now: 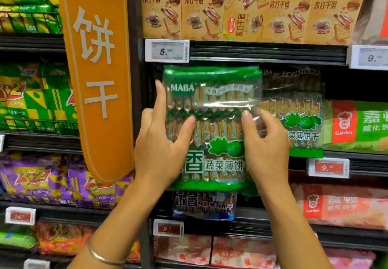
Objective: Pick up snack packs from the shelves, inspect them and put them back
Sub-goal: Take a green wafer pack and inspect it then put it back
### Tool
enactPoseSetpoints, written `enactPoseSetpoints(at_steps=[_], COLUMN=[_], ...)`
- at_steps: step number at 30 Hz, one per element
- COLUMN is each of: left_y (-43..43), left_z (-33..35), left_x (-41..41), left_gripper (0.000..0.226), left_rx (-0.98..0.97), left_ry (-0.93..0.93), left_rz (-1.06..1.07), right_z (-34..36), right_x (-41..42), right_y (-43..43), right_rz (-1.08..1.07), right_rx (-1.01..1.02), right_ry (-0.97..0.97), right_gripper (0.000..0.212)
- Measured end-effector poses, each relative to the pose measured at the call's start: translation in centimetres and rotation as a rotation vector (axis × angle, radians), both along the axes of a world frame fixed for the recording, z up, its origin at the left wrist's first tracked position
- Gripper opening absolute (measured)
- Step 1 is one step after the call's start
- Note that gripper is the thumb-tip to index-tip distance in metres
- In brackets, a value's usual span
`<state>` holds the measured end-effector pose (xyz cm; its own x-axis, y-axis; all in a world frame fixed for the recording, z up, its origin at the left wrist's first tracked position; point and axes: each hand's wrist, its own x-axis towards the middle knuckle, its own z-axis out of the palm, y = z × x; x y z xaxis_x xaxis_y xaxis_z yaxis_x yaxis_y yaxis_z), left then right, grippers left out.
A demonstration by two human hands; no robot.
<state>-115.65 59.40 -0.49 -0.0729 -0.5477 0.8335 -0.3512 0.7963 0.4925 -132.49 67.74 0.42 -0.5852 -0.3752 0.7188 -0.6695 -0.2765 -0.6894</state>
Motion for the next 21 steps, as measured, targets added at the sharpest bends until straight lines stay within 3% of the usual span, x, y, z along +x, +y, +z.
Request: enactPoseSetpoints(at_steps=[5,18,21], left_y=[-1.4,-2.3,-2.4], left_z=[-0.5,3.9,4.1], left_x=[-0.2,-2.3,-2.3], left_gripper=[0.086,0.083,0.079], left_rx=[0.161,0.118,0.107], left_ry=[-0.064,0.124,0.136], left_rz=[0.046,0.137,0.137], right_z=[0.4,3.6,3.4], right_x=[0.6,0.3,0.0], right_y=[-1.1,-3.6,-3.0], right_rz=[-0.027,-0.122,-0.011], right_rx=[0.137,0.121,0.093], right_ry=[-0.016,0.032,-0.025], right_gripper=[0.043,0.051,0.074])
